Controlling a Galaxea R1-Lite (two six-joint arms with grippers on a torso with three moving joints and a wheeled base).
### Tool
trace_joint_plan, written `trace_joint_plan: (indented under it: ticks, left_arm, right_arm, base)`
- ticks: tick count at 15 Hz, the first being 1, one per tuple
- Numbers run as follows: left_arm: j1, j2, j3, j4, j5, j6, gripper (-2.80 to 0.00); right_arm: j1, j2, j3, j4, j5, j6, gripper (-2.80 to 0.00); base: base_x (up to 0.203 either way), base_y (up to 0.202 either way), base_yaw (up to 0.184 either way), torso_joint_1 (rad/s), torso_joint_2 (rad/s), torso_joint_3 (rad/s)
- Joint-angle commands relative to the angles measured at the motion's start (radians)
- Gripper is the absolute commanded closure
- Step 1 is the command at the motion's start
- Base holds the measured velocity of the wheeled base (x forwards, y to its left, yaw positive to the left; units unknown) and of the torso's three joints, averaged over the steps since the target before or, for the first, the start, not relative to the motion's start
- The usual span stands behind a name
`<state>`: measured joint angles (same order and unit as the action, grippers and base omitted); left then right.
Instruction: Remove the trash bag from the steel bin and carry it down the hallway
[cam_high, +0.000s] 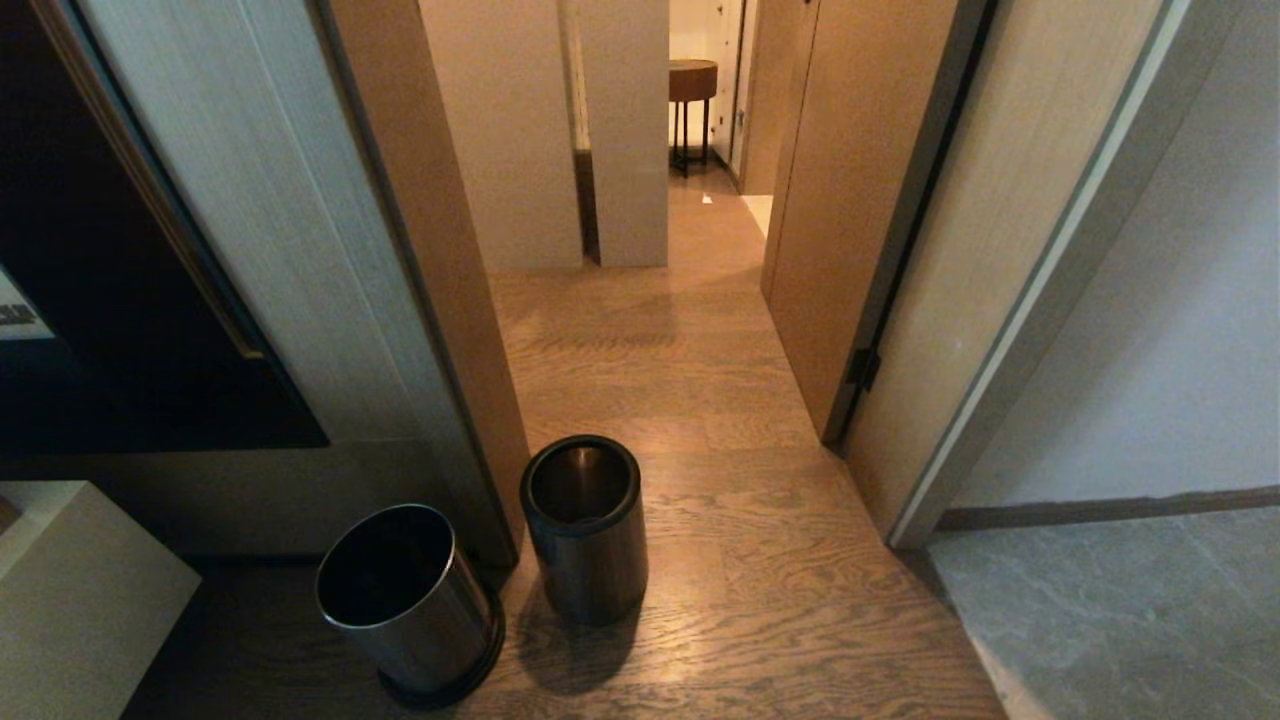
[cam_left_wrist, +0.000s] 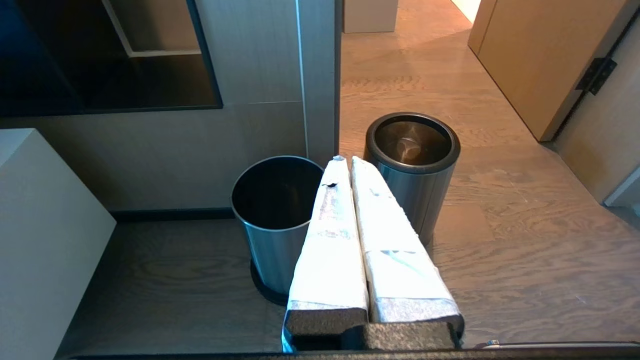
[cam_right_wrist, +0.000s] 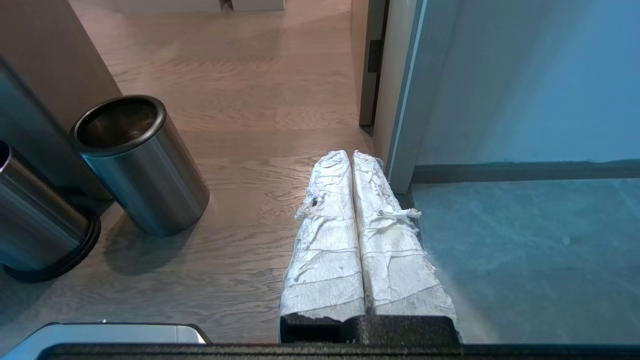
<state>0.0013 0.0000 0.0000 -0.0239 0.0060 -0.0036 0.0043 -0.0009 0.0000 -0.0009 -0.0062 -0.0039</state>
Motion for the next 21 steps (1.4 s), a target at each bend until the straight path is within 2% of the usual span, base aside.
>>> trace_joint_plan:
  ticks: [1,5,21]
  left_arm:
    - [0.0,0.0,0.012,-0.002,0.001,0.008,0.0]
    - [0.0,0.0,0.011,-0.001,0.0,0.005,0.0]
    - [0.0,0.0,0.011,-0.001,0.0,-0.003,0.0]
  right_arm:
    - [0.0,0.001,0.0,-0.001,0.0,-0.001,0.0]
    - [0.0,0.001,0.0,-0.001,0.0,-0.001,0.0]
    - [0.0,0.001,0.0,-0.001,0.0,0.001,0.0]
  base:
    - [0.0,0.0,0.0,0.0,0.0,0.0]
    - [-0.001,0.04,0.003,-0.001,0.0,0.003]
    - [0.0,0.194,0.001,0.003,0.0,0.002]
